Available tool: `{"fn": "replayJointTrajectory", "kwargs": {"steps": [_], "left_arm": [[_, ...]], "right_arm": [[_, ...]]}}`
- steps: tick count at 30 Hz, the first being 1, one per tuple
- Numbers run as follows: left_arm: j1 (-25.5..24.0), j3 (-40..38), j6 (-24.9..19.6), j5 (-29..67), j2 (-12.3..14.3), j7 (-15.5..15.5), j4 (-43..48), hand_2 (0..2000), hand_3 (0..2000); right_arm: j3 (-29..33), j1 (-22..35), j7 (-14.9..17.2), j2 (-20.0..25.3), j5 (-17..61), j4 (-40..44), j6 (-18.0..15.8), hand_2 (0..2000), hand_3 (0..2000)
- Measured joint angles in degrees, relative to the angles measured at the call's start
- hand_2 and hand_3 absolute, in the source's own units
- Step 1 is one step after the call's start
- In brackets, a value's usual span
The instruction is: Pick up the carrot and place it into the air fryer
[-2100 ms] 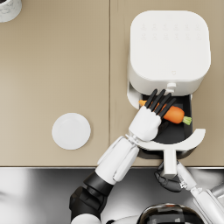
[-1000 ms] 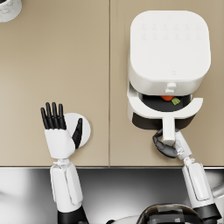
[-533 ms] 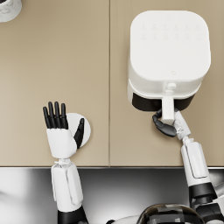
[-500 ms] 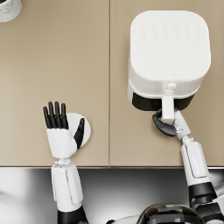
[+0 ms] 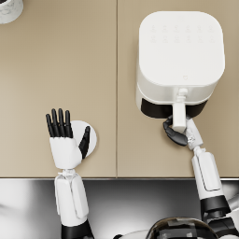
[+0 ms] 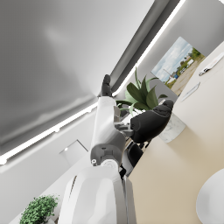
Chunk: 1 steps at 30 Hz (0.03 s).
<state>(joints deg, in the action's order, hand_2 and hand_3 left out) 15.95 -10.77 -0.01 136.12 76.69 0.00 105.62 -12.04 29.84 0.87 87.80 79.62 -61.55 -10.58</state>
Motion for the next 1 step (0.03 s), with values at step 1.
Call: {"fn": "replayJointTrajectory", "kwargs": {"steps": [1], "left_arm": [[0.0,0.0,0.0,0.0,0.0,0.0,0.0,0,0]], "right_arm": [[-0.01,0.01,0.06,0.0,0.0,-0.01,0.02,2000,2000]]}}
